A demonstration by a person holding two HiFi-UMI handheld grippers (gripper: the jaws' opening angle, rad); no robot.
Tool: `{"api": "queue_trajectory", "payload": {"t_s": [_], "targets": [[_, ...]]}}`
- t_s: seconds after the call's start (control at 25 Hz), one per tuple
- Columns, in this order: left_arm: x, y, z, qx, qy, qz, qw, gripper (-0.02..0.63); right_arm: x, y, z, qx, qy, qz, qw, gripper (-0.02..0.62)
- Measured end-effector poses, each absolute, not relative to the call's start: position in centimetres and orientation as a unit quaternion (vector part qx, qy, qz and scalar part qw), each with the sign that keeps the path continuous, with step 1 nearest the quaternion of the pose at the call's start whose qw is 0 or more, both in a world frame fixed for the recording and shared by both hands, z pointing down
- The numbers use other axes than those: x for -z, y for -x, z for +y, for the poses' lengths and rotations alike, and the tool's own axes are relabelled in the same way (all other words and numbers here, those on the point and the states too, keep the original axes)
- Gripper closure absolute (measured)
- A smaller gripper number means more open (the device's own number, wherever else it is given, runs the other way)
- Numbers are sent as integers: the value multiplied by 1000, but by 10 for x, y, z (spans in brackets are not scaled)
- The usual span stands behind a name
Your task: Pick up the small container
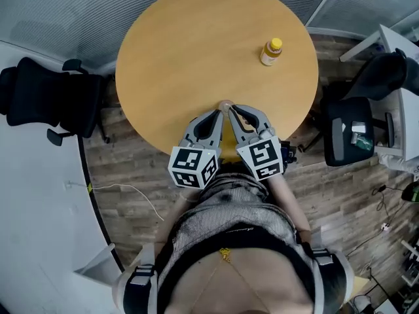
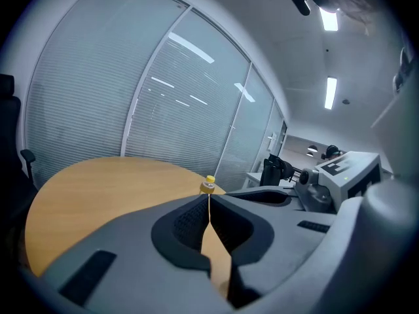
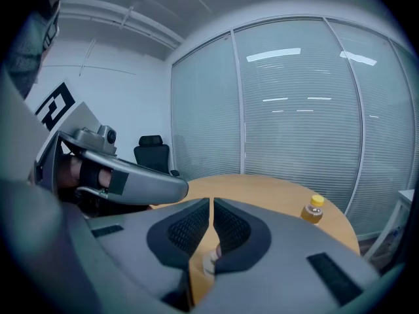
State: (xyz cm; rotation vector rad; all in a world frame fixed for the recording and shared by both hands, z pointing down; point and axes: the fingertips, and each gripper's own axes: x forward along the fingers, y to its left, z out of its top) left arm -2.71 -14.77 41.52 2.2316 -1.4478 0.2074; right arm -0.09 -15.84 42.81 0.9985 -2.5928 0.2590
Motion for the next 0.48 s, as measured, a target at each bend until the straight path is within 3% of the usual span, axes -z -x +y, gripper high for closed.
{"api": "queue_trajectory", "payload": {"t_s": [0.48], "targets": [[-415,4,-156,-62,-790,-565,229,581,-427,-19,-169,-81,-304,-934,170,561]]}}
